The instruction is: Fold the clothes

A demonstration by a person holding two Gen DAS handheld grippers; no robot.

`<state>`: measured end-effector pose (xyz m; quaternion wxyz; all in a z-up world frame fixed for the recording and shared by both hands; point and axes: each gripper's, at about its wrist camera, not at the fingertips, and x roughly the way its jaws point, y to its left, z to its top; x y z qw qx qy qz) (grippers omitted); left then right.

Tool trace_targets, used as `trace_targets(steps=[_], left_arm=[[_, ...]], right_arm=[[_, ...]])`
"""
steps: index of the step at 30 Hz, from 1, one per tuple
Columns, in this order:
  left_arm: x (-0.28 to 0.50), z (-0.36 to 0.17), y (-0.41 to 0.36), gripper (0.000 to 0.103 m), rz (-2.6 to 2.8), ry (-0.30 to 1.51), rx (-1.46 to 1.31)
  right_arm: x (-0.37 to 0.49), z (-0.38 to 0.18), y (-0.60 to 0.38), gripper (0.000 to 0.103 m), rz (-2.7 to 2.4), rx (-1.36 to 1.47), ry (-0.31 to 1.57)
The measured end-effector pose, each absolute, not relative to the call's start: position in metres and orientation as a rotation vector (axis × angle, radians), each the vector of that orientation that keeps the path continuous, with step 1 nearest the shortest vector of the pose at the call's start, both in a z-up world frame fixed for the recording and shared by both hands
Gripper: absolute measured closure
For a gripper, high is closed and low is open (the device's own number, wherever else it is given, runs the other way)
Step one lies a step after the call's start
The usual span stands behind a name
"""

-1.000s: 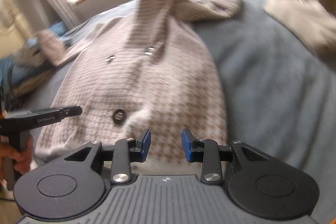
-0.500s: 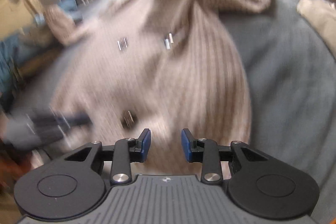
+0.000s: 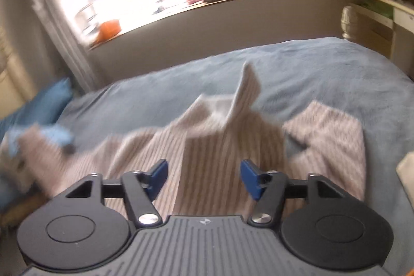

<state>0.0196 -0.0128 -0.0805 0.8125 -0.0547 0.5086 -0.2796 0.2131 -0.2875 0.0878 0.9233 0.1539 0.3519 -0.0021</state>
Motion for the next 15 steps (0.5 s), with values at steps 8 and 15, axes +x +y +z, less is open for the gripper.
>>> trace_targets(steps=[8, 15], left_arm=[[0.038, -0.086, -0.006, 0.094, -0.646, 1.179, -0.175], [0.05, -0.092, 0.003, 0.093, -0.681, 1.251, -0.242]], right_arm=[[0.361, 0.042, -0.326, 0.027, -0.185, 0.472, 0.932], [0.412, 0.003, -0.321, 0.079, -0.191, 0.377, 1.044]])
